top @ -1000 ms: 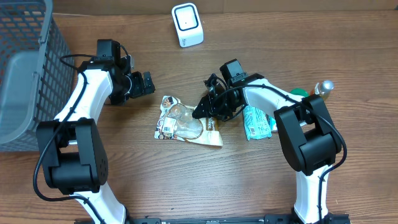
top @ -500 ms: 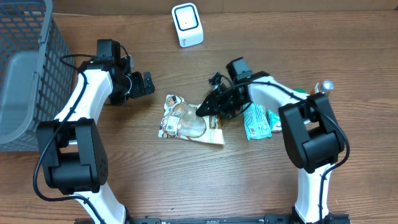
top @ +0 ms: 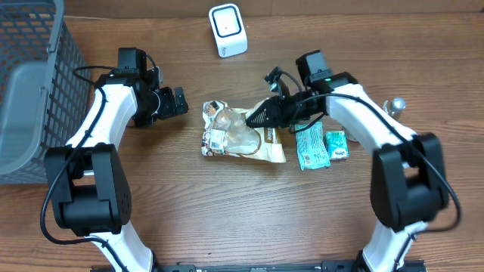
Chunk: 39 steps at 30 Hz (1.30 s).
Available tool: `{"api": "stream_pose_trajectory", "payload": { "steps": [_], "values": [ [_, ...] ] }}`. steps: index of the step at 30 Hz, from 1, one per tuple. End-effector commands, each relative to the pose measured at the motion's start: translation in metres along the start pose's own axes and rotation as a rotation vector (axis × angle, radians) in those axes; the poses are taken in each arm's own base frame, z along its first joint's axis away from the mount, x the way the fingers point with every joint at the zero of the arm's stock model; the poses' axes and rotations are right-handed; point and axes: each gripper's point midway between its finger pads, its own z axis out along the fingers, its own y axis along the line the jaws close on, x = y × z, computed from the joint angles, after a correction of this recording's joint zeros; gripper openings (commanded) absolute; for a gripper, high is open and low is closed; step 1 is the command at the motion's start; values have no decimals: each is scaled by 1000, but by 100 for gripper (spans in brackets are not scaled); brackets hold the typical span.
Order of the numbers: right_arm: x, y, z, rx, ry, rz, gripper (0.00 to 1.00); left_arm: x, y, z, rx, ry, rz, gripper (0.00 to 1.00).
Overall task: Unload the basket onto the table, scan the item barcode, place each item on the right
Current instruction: 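Lift the clear bag with the right gripper toward the white scanner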
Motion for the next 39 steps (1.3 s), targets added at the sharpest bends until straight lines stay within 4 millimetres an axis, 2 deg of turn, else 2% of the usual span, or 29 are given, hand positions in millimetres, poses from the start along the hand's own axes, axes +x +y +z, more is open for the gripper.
{"api": "stream_pose_trajectory", "payload": {
  "steps": [1, 10, 20, 24, 32, 37, 39],
  "values": [
    [-8, 29, -15, -21, -32, -144, 17, -3, 1, 0, -7, -5, 21, 100],
    [2, 28, -15, -19, -1, -148, 18, -3, 1, 0, -7, -5, 21, 100],
    [1, 28, -15, -19, -2, -149, 19, -3, 1, 0, -7, -5, 21, 100],
    [1, 27, -15, -18, -2, -149, 23, -3, 1, 0, -7, -5, 21, 99],
    [1, 27, -15, -13, -4, -153, 22, -3, 1, 0, -7, -5, 21, 100],
    [-2, 24, -15, 1, -13, -162, 12, -3, 1, 0, -7, -5, 21, 100],
    [-3, 25, -15, 0, -14, -156, 12, -3, 1, 0, -7, -5, 21, 100]
  ]
}}
